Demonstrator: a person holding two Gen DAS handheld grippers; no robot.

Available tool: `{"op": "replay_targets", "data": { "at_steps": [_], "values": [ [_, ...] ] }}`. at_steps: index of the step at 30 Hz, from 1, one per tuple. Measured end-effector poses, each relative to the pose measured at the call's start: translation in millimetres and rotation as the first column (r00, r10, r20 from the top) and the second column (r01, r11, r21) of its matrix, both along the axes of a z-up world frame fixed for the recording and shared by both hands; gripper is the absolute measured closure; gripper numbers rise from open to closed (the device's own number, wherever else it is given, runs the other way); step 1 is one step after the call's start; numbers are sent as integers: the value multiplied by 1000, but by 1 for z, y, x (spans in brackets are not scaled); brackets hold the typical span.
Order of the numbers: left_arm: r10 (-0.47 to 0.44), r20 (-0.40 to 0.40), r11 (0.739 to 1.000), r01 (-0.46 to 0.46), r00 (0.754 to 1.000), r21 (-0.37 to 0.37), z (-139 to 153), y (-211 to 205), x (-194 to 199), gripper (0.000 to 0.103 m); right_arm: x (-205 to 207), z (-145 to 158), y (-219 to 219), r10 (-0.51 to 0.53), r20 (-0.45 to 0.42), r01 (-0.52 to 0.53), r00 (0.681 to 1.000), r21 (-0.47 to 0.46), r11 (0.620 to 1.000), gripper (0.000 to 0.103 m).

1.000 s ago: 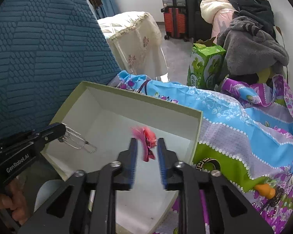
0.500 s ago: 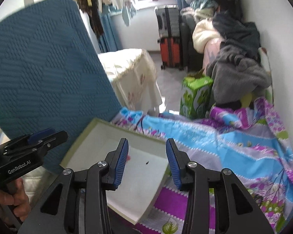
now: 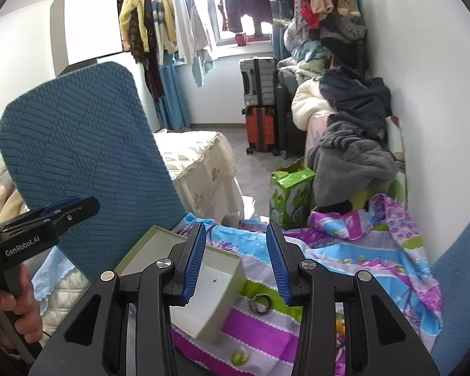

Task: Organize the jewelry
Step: 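Move both open tools back over the remaining jewelry on the sheet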

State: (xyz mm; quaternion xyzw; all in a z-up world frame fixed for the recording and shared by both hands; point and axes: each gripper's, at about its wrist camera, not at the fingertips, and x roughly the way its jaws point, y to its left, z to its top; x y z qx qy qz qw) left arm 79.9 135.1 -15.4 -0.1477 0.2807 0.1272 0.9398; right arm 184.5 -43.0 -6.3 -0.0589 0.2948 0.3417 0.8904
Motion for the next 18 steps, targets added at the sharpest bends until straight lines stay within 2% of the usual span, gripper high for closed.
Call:
{"op": "replay_targets", "data": {
  "at_steps": [5, 11, 14, 18],
  "values": [
    [-67, 45, 998, 67, 997, 1, 8, -35, -1, 54, -12, 8, -36, -43, 40, 42, 998, 15, 999, 65],
    [-146, 46, 989, 146, 988, 9, 5, -73, 6, 54, -24, 9, -87, -123, 62, 121, 990, 44, 992, 65],
    [-191, 38, 981, 191, 981, 5, -3, -92, 12, 54, -25, 3, -114, -176, 60, 174, 983, 43, 984, 65],
    [-228, 33, 973, 229, 973, -36, -17, -110, 16, 54, -26, -17, -144, -235, 42, 234, 971, 26, 972, 65]
  ]
}}
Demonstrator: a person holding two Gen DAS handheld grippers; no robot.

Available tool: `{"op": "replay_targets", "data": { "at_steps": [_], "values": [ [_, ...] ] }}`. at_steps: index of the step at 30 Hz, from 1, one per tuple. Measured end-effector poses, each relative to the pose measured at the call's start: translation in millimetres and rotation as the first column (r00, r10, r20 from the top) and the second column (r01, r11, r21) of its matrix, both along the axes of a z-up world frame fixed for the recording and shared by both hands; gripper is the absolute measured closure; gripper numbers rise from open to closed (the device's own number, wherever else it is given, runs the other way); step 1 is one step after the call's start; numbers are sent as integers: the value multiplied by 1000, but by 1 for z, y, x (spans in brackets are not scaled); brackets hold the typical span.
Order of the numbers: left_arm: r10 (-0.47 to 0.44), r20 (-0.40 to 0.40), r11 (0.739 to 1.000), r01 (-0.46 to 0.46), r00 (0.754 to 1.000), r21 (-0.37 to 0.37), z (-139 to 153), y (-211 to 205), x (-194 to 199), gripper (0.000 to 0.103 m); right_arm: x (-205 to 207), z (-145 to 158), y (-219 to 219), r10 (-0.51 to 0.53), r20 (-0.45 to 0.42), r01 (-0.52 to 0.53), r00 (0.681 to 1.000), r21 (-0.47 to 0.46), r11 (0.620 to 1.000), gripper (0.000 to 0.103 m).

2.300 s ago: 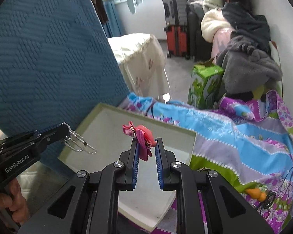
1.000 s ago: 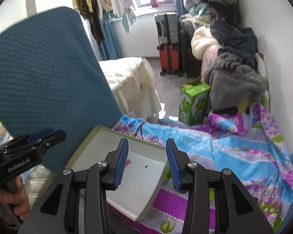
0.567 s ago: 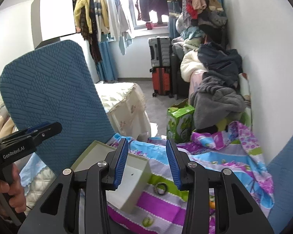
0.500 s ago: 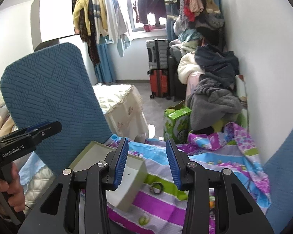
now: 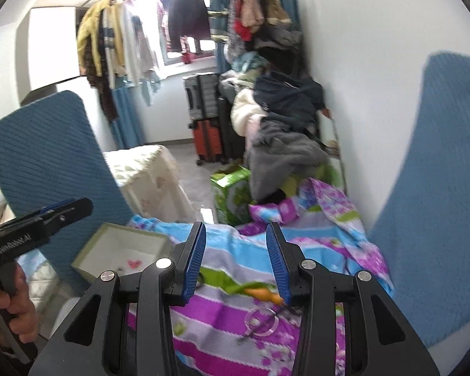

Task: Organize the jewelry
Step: 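Move both open tools back over the remaining jewelry on the sheet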

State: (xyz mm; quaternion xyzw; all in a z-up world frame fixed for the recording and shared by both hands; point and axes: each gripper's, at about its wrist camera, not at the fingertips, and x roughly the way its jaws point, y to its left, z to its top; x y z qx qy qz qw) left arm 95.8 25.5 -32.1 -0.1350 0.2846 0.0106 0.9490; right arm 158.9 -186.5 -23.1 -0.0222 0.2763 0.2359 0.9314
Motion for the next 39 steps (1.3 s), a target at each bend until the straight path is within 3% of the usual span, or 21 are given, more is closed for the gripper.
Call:
{"op": "replay_targets", "data": {
  "at_steps": [7, 14, 39],
  "values": [
    [-81, -48, 997, 80, 996, -16, -35, -35, 11, 54, -5, -45, -47, -94, -34, 94, 995, 7, 996, 65],
    [-135, -96, 991, 131, 986, -38, -68, -58, 18, 54, -13, -83, -71, -124, -92, 125, 988, 5, 992, 66],
    [-215, -235, 976, 200, 948, -87, -153, -83, 79, 55, 41, -159, -82, -139, -229, 139, 963, -17, 990, 75]
  ]
}}
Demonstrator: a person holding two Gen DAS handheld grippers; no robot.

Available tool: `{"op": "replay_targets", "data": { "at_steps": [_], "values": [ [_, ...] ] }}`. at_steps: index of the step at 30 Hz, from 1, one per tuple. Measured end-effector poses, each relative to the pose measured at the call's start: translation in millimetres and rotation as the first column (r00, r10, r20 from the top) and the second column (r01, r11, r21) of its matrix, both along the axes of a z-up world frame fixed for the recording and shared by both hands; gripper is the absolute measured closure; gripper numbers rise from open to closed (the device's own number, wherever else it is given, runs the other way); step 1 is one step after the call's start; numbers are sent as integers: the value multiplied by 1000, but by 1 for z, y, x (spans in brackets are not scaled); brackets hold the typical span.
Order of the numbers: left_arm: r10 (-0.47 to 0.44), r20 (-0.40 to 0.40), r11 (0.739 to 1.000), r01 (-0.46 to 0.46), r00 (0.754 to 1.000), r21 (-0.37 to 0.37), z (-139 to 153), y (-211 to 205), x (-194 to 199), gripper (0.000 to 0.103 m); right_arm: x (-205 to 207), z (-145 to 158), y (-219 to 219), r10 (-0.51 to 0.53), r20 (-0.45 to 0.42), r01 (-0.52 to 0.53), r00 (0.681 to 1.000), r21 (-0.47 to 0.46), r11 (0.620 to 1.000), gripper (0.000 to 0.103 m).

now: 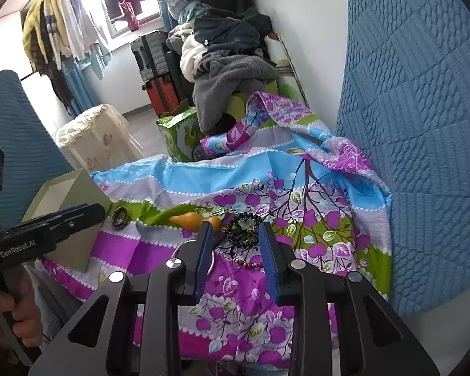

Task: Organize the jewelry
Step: 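Move both open tools back over the remaining jewelry on the sheet, then grasp the orange gourd pendant with the left tool while the right tool grasps the black coiled bracelet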

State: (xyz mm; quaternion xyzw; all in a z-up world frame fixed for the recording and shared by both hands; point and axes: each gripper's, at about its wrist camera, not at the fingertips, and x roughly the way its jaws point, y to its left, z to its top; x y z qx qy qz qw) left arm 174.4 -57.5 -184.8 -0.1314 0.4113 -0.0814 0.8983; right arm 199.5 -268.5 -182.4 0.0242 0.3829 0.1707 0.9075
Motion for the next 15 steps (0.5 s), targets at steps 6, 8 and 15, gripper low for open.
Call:
{"op": "replay_targets", "data": {
  "at_steps": [6, 8, 15],
  "values": [
    [-45, -34, 999, 46, 998, 21, -24, -5, 25, 55, 28, -20, -1, 6, -54, -5, 999, 11, 1000, 75],
    [-63, -42, 997, 65, 997, 31, -33, -7, 34, 55, 38, -29, -1, 6, -81, -6, 997, 11, 1000, 76],
    [-109, -85, 993, 112, 990, 29, -63, -10, 65, 55, 72, -59, 3, 11, -164, -14, 986, -17, 1000, 77]
  ]
}}
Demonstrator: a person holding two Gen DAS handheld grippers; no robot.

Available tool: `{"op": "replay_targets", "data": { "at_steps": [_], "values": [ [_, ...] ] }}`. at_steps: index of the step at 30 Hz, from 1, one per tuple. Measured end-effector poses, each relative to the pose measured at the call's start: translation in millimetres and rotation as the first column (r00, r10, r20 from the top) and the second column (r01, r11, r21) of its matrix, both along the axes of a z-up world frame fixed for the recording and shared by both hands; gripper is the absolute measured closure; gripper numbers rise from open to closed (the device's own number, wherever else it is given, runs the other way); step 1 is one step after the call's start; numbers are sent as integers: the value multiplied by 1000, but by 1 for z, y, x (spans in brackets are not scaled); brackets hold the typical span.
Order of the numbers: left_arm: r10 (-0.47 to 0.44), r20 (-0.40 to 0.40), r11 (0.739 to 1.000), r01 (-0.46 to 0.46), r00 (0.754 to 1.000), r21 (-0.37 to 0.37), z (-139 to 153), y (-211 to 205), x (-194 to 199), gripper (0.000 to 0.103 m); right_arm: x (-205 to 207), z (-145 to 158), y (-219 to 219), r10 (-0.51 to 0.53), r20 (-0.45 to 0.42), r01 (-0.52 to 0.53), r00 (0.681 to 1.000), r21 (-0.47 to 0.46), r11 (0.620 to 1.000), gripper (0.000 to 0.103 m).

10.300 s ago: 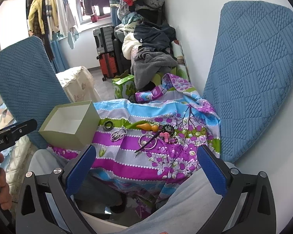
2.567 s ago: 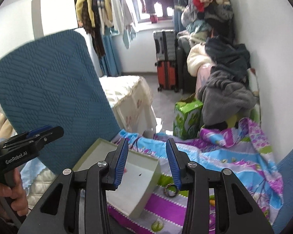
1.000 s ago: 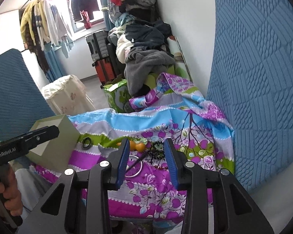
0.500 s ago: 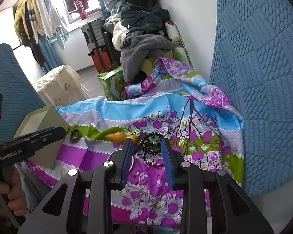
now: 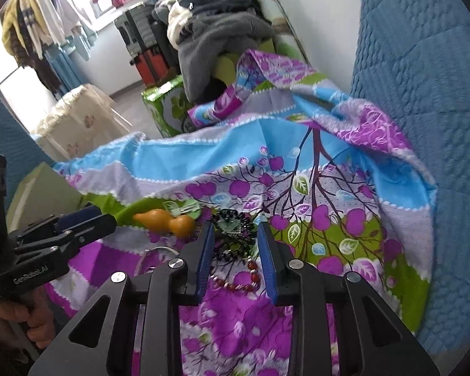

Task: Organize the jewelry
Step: 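Grasp the orange gourd pendant with the left tool while the right tool grasps the black coiled bracelet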

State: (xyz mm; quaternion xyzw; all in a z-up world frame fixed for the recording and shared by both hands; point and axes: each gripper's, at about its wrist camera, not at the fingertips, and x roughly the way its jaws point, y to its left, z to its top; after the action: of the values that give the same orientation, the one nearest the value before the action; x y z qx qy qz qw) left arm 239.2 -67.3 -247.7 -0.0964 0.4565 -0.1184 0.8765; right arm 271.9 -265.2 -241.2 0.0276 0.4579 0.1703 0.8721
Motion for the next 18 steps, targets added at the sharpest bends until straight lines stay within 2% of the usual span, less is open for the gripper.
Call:
{"op": "replay_targets", "data": {
  "at_steps": [10, 18],
  "values": [
    [-110, -32, 994, 111, 993, 26, -22, -9, 23, 55, 33, -42, 6, 12, -126, -16, 992, -29, 999, 78],
    [-218, -61, 969, 223, 974, 107, -33, -19, 28, 55, 39, -49, 11, 20, -147, -26, 989, -40, 999, 78]
  ]
}}
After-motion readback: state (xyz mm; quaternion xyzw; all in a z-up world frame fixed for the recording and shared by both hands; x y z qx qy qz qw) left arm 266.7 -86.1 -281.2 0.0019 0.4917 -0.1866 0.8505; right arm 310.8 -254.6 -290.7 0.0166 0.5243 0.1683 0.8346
